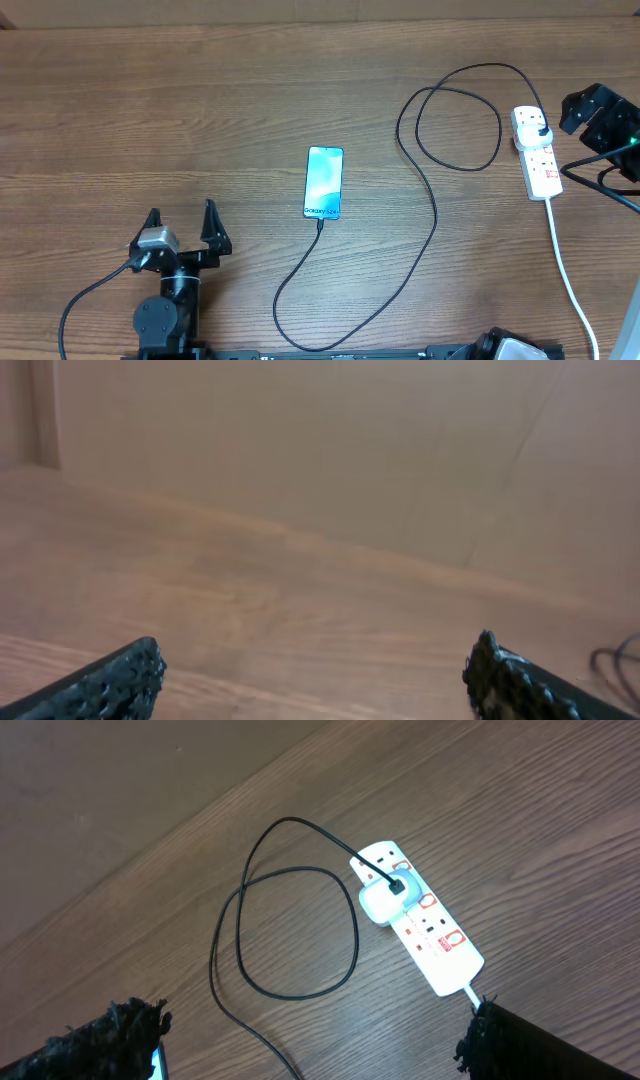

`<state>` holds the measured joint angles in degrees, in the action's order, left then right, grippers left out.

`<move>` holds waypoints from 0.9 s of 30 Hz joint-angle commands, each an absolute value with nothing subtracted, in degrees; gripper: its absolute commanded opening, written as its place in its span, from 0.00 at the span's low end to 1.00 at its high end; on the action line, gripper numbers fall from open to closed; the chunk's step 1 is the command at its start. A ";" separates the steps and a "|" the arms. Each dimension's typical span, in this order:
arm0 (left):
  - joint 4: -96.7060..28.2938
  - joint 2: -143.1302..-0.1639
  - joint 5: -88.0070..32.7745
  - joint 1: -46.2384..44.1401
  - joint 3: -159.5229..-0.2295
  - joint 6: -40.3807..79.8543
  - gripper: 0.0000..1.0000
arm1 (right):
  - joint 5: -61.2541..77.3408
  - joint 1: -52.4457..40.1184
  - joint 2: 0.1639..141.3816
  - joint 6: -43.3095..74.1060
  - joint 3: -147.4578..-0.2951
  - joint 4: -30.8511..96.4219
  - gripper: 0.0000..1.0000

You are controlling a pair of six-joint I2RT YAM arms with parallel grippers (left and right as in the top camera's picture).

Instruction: Plug charger to phone and switch on socket

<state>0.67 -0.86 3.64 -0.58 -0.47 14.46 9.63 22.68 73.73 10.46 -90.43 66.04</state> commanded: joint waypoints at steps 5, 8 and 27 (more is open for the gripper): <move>-4.54 -0.14 -0.82 0.03 -0.27 -0.38 1.00 | 9.19 22.57 73.73 10.48 -90.39 65.73 1.00; -4.60 -0.14 -1.08 0.03 -0.27 -2.11 1.00 | 9.19 22.57 73.73 10.48 -90.39 65.73 1.00; -4.47 -0.21 -0.95 0.01 -0.27 0.84 1.00 | 9.19 22.57 73.73 10.48 -90.39 65.73 1.00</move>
